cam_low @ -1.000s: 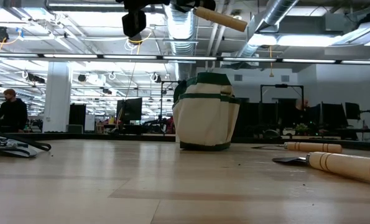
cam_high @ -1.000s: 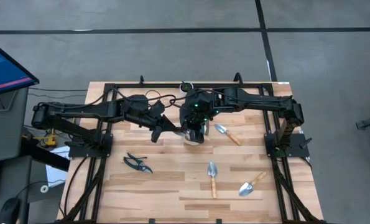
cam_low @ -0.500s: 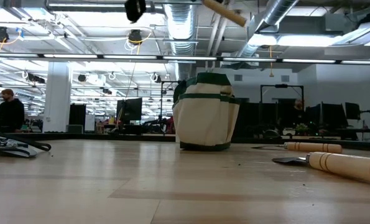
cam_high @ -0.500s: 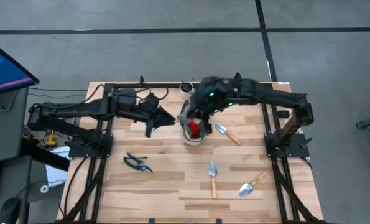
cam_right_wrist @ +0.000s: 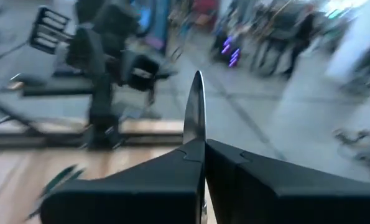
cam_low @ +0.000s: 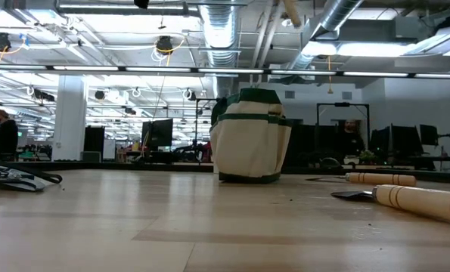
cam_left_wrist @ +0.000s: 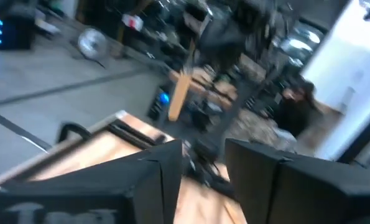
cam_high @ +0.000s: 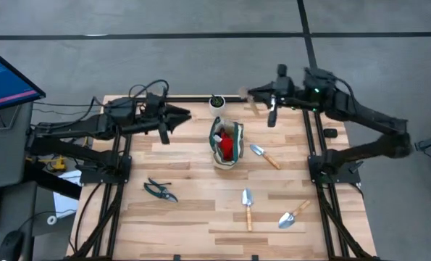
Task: Pick & Place Garden tools in Gardening bag
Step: Put the brown trowel into the green gardening bag
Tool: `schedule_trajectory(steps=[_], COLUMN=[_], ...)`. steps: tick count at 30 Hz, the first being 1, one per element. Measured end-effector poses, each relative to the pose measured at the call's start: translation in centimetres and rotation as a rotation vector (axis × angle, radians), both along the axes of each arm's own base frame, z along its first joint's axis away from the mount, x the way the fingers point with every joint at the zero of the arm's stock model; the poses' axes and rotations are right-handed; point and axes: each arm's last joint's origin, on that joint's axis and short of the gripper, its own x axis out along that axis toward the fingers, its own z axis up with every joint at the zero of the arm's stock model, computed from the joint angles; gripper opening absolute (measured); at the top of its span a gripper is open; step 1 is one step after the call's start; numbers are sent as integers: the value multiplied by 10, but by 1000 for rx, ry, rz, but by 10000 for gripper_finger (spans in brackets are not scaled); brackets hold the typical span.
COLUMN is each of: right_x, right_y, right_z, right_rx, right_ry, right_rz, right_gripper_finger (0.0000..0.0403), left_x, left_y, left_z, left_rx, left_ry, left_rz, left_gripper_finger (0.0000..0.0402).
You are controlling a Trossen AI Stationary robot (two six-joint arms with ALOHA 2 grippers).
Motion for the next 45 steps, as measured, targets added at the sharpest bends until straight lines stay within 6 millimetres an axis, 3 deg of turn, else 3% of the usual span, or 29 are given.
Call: schedule_trajectory(steps=[6,12,18,26,33,45], right_x=[-23,-26,-27,-32,-28,-13], right_y=[-23,-34,-34,-42,-58,-57], right_z=[-70,-137,-180,-208,-225,-248], right_rx=[-29,30,89,78,104,164], right_ry=[-237,-339,-395,-459,-471,-509], right_rz=[-67,-98,-91,-122,-134,-50], right_gripper_finger=[0,0,0,0,0,0], left_x=[4,21,42,59,64,65], left_y=[10,32,51,66,68,67], left_z=[-2,-17,-37,-56,-54,-54], left_rx=[-20,-53,-124,-192,-202,-200], left_ry=[-6,45,101,128,67,60], left_rz=[101,196,211,244,241,236], left_gripper_finger=[78,30,4,3,3,3])
